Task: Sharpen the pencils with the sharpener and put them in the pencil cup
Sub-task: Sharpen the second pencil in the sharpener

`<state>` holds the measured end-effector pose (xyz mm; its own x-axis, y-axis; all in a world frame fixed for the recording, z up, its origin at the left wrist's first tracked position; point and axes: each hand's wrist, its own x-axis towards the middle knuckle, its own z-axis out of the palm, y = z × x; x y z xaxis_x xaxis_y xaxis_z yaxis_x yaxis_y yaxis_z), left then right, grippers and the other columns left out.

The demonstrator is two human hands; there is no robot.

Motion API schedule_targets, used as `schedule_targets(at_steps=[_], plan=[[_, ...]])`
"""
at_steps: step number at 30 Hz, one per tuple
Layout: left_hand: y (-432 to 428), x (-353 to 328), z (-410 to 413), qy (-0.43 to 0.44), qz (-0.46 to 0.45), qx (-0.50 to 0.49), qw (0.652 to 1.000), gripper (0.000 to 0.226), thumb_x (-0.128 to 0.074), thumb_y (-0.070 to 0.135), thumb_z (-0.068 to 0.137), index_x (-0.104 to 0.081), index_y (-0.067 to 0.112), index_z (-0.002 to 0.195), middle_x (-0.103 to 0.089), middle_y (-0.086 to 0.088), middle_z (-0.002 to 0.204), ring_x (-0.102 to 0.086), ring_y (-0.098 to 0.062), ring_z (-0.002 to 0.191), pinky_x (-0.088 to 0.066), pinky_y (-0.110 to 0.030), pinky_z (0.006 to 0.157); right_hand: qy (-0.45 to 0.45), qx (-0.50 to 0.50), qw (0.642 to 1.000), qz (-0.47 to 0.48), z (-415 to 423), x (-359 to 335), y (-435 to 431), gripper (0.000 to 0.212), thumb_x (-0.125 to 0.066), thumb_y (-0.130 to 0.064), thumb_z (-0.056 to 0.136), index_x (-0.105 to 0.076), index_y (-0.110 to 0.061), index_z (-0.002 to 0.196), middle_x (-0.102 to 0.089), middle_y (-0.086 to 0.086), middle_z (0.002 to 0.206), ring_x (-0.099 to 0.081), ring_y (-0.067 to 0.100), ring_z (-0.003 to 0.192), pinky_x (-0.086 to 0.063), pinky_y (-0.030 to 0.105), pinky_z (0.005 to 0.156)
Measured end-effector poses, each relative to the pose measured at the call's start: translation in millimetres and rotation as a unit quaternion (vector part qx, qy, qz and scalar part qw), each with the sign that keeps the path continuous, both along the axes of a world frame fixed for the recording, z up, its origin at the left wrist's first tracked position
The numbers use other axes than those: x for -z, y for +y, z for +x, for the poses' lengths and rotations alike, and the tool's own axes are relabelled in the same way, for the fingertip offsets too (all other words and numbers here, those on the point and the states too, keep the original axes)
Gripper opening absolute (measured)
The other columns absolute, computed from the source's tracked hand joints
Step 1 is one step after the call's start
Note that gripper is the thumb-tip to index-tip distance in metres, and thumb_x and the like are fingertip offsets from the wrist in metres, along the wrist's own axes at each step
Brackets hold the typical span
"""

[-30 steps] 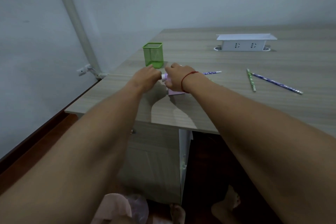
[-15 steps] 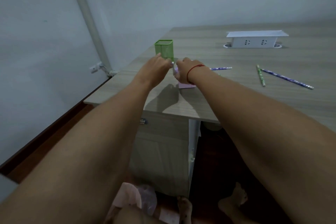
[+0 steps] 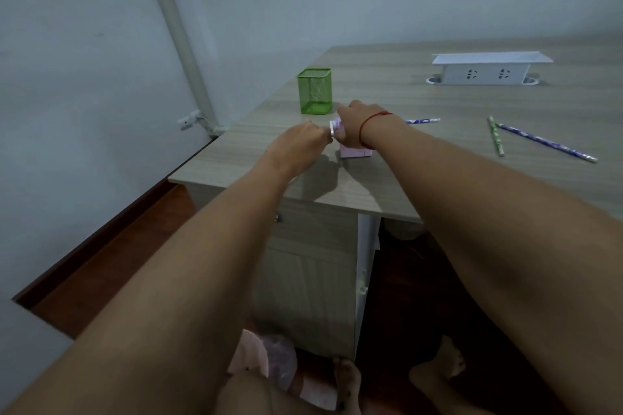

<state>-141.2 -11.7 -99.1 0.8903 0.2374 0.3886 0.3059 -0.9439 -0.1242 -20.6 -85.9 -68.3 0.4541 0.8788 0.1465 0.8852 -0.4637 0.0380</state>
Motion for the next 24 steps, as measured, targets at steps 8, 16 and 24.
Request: schedule_targets(at_steps=[8, 16, 24], plan=[[-1, 22, 9, 0.069, -0.018, -0.050, 0.996, 0.023, -0.048, 0.007, 0.095, -0.065, 0.002, 0.109, -0.067, -0.016, 0.104, -0.065, -0.030, 0.096, -0.051, -0.036, 0.085, 0.003, -0.031, 1.000, -0.003, 2, 2, -4, 0.048, -0.037, -0.034, 0.096, -0.040, -0.010, 0.138, -0.043, 0.017, 0.138, -0.049, 0.036, 0.121, -0.042, 0.042, 0.096], [27, 6, 36, 0.124, -0.043, -0.081, 0.988, 0.027, -0.046, 0.019, 0.097, -0.065, 0.006, 0.111, -0.065, -0.018, 0.109, -0.062, -0.034, 0.100, -0.048, -0.040, 0.083, -0.009, -0.055, 0.998, 0.018, 5, 7, -6, 0.048, -0.039, -0.033, 0.097, -0.038, -0.009, 0.138, -0.039, 0.015, 0.143, -0.046, 0.034, 0.126, -0.040, 0.041, 0.099], [47, -20, 43, 0.011, 0.079, -0.016, 0.997, 0.033, -0.045, -0.006, 0.089, -0.068, 0.010, 0.106, -0.067, -0.017, 0.105, -0.056, -0.034, 0.107, -0.035, -0.037, 0.102, -0.016, -0.034, 0.999, 0.004, 6, 9, -1, 0.051, -0.042, -0.034, 0.097, -0.032, -0.012, 0.142, -0.036, 0.011, 0.146, -0.046, 0.032, 0.127, -0.040, 0.041, 0.100]])
